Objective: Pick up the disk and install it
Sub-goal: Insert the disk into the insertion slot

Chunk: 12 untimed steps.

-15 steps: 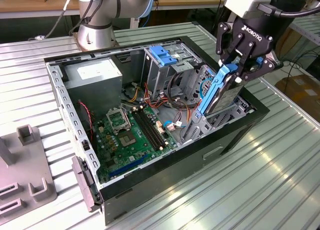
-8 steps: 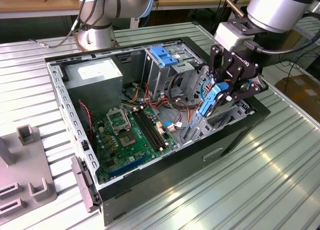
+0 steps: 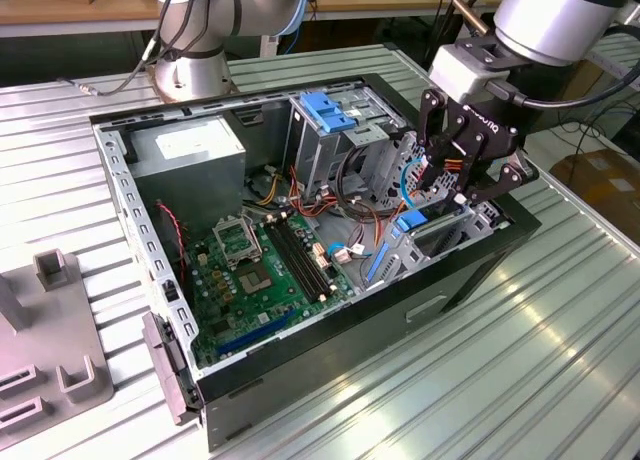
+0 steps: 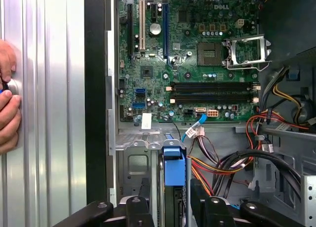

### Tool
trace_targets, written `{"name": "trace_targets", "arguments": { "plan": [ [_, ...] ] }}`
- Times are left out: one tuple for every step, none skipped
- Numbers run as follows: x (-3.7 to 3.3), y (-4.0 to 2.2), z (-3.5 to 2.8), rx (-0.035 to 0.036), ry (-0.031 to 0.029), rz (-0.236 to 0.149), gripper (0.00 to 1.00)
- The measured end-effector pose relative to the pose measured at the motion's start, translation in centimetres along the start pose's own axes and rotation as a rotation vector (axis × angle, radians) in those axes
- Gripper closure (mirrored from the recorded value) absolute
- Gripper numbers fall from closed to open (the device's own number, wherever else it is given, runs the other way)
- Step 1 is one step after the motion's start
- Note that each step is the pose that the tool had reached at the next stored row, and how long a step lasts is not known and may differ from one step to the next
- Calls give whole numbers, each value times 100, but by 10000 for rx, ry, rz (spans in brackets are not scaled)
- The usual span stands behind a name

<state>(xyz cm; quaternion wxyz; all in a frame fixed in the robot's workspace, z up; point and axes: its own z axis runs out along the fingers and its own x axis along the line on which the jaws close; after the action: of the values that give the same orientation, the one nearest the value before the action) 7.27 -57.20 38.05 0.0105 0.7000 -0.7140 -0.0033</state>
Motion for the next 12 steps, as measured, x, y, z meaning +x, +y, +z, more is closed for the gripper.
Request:
{"name": "trace_targets", "arguments": {
  "plan": [
    [0,0,0,0,0,-1,57],
    [0,0,0,0,1,0,64],
    [0,0,0,0,0,0,70],
    [0,0,1,0,0,0,76],
    [0,0,1,0,1,-1,76],
    [0,0,1,0,0,0,82],
    [0,0,2,0,0,0,90],
    [0,0,3,0,0,0,90],
    [0,0,3,0,0,0,90],
    [0,0,3,0,1,0,90],
    [0,0,4,0,0,0,90],
    [0,0,4,0,0,0,90]
  ]
}}
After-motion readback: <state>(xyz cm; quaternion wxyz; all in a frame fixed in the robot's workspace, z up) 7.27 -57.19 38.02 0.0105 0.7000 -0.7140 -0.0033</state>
